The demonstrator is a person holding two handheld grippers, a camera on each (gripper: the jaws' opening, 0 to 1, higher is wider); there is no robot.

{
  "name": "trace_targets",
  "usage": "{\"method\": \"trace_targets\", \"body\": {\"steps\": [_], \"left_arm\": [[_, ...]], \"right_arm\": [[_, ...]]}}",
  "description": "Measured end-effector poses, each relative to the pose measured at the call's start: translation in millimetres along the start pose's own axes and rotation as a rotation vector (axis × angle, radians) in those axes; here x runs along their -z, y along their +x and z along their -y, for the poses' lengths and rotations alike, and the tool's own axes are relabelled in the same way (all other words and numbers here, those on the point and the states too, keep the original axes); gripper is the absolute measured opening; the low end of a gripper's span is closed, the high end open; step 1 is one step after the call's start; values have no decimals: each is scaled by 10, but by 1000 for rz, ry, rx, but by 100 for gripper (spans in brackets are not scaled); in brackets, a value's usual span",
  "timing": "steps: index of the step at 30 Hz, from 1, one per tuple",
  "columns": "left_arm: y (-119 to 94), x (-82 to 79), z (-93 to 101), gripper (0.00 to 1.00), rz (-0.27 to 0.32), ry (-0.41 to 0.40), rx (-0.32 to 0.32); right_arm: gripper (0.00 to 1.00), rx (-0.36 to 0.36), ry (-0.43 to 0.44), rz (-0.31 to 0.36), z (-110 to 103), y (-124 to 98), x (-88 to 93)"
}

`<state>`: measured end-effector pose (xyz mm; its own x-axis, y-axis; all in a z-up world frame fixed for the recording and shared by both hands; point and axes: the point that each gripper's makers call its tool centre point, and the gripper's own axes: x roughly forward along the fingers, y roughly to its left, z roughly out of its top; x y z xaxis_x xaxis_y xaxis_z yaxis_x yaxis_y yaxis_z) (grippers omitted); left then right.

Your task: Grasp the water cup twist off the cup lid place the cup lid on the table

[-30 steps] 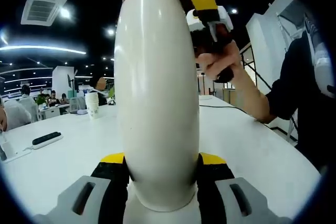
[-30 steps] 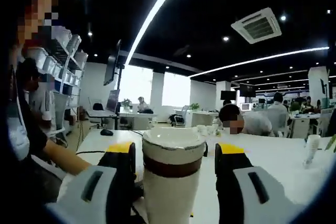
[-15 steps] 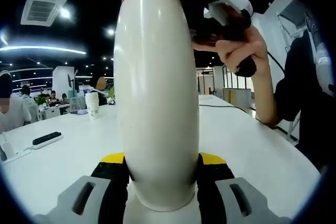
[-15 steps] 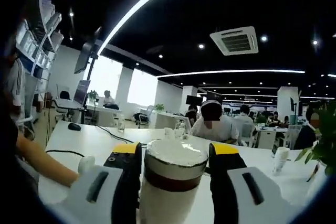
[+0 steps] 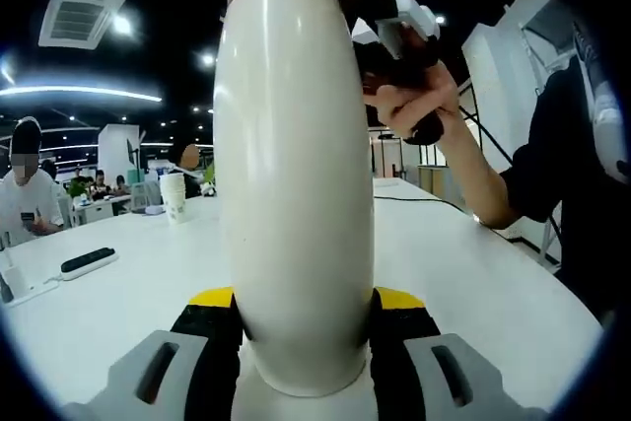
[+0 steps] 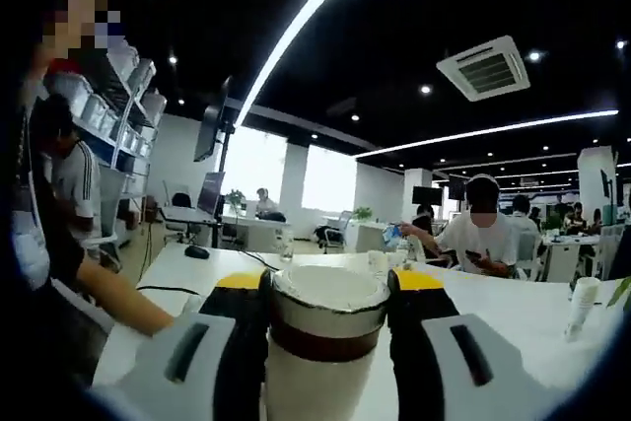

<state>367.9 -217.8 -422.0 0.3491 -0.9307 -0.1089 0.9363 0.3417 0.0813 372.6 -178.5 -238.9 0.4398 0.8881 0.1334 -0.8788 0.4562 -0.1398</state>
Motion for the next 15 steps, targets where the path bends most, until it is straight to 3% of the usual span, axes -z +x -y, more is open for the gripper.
{"method": "trace_targets", "body": {"steps": [2, 7, 12, 15], "left_arm": [[1, 0, 1, 52, 0, -1, 0], [3, -1, 6, 52, 0, 0, 1], [8, -3, 21, 52, -1, -1, 2], [7, -2, 15, 52, -1, -1, 3]], "right_arm": [[49, -81, -24, 3, -38, 11, 0], [49, -249, 20, 42, -85, 8, -5], [49, -265, 31, 51, -100, 25, 1], [50, -214, 78, 30, -90, 32, 33]]}}
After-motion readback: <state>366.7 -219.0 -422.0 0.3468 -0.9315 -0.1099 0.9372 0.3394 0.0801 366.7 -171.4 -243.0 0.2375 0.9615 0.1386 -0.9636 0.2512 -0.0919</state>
